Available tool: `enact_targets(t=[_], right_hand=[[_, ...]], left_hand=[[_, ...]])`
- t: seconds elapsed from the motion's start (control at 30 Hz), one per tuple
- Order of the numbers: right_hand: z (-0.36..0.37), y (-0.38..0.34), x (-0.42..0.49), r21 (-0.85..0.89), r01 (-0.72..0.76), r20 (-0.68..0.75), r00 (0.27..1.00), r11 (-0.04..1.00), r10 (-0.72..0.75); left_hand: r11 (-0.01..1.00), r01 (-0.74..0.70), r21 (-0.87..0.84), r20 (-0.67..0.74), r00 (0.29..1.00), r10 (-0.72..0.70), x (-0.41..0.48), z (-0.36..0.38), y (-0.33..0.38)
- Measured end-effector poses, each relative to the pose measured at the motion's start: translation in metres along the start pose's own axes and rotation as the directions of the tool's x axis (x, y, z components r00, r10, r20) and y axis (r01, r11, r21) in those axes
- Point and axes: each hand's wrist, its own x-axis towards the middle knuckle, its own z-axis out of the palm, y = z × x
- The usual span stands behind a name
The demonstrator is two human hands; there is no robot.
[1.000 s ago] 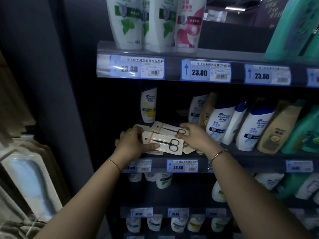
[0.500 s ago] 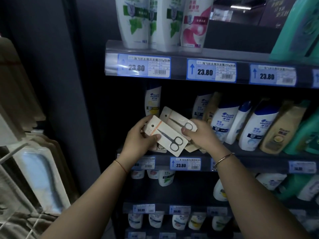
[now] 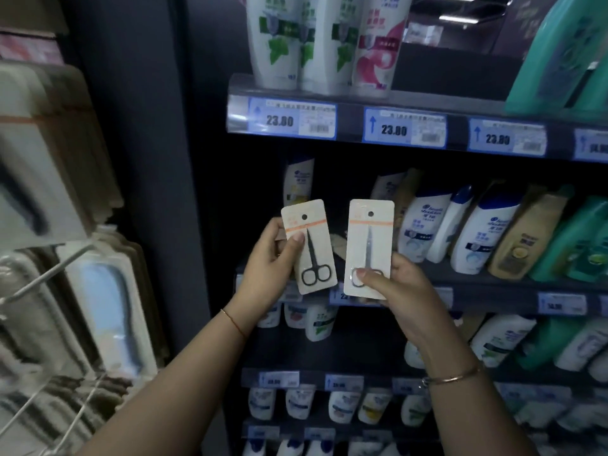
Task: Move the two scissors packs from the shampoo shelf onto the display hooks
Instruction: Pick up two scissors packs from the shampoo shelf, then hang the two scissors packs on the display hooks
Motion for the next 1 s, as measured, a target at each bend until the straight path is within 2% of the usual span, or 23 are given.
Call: enact_targets(t=[0.17, 0.3, 0.43, 0.6, 0.73, 0.93, 1.0], right_hand=[[0.034, 0.002, -0.036, 0.039, 0.025, 0.129, 0.991, 0.999, -0.03], [0.073, -0.002, -0.058, 0.108, 0.044, 0.13, 0.99, 0.993, -0.058], [0.12, -0.012, -0.076, 0.13, 0.075, 0.154, 0.984, 0.989, -0.095], [0.186, -0.031, -0.093, 0.164, 0.16, 0.196, 0.962, 0.973, -0.191], [0.246, -0.046, -0.102, 0.203, 0.195, 0.238, 0.941, 0.96, -0.241], [0.344, -0.061, -0.105, 0.183, 0.267, 0.259, 0.915, 0.946, -0.309], [0.375, -0.064, -0.101, 0.162, 0.297, 0.259, 0.907, 0.941, -0.331]], left_hand=[[0.974, -0.079, 0.214, 0.052, 0.996, 0.069, -0.042, -0.037, 0.015], [0.905, -0.149, 0.399, 0.033, 0.988, 0.148, -0.072, -0.08, 0.028], [0.898, -0.178, 0.401, -0.012, 0.98, 0.2, -0.101, -0.123, 0.043], [0.868, -0.256, 0.426, -0.131, 0.932, 0.339, -0.13, -0.188, 0.07], [0.916, -0.238, 0.322, -0.227, 0.92, 0.318, -0.139, -0.249, 0.085], [0.865, -0.235, 0.444, -0.303, 0.869, 0.392, -0.137, -0.345, 0.114], [0.882, -0.227, 0.413, -0.318, 0.871, 0.373, -0.132, -0.373, 0.124]])
